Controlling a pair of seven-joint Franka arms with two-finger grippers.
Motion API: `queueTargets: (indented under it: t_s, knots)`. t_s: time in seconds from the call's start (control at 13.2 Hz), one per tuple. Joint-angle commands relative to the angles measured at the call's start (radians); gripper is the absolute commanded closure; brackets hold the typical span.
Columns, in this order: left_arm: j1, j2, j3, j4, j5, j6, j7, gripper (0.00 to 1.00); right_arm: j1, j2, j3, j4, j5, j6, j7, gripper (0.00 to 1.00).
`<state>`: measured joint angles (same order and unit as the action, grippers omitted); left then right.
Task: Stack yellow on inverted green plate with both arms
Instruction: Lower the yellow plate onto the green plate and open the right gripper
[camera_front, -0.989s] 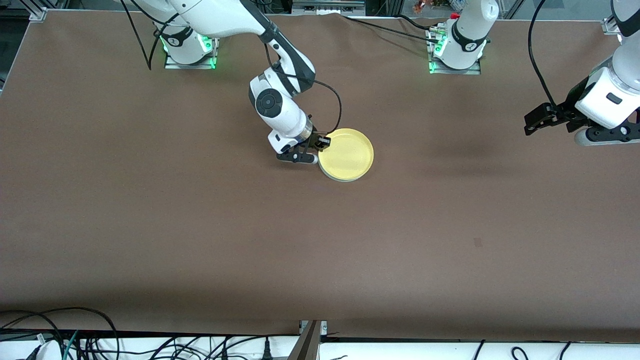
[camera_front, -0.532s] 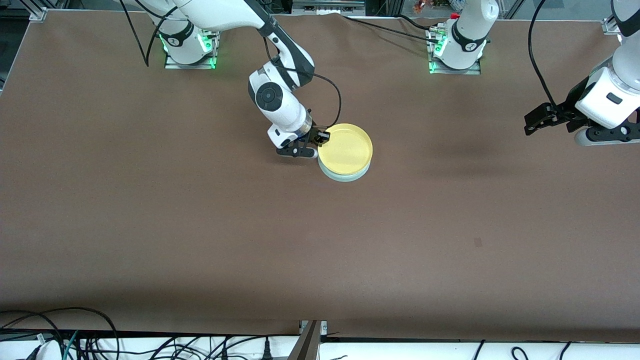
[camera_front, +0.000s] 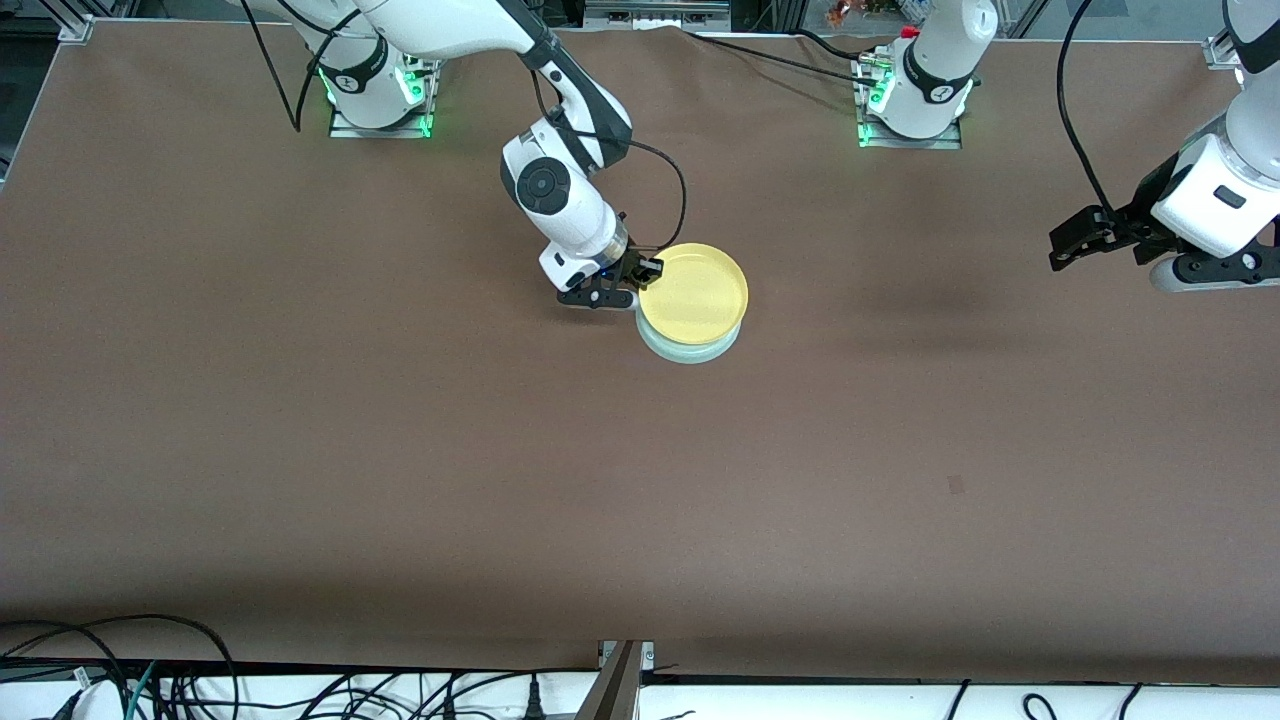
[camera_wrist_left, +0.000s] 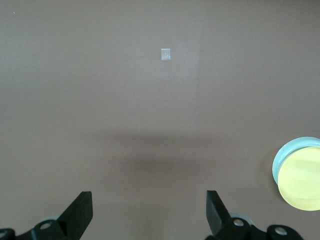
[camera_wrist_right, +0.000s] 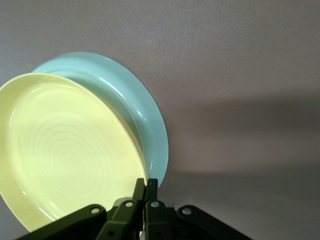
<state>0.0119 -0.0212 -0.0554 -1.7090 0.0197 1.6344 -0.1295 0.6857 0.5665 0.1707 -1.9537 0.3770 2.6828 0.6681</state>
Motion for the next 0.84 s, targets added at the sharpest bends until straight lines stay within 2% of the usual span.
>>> queueTargets:
  t_s: [0.0,0.23,0.3,0.38,0.46,0.61,0.76]
  knots:
    - [0.007,0.001,-0.003,0.019,0.005,-0.015,0.022,0.00,0.017,-0.017,-0.026,-0.017,-0.017,0.014,0.019,1.00]
    - [0.007,0.001,-0.003,0.019,0.005,-0.015,0.022,0.00,0.017,-0.013,-0.027,-0.016,-0.017,0.014,0.019,1.00]
    - [0.007,0.001,-0.003,0.019,0.005,-0.015,0.022,0.00,0.015,-0.013,-0.027,-0.011,-0.015,0.014,0.025,0.71]
    - [0.007,0.001,-0.003,0.019,0.003,-0.015,0.022,0.00,0.017,-0.013,-0.027,-0.010,-0.015,0.014,0.048,0.05]
    - [0.007,0.001,-0.003,0.019,0.005,-0.015,0.022,0.00,0.017,-0.013,-0.027,0.001,-0.015,0.014,0.053,0.00]
    - [0.007,0.001,-0.003,0.019,0.003,-0.013,0.024,0.00,0.014,-0.030,-0.039,0.018,-0.015,0.003,0.048,0.00]
    - [0.005,0.001,-0.003,0.020,0.003,-0.010,0.024,0.00,0.014,-0.077,-0.098,0.057,-0.018,-0.082,0.044,0.00]
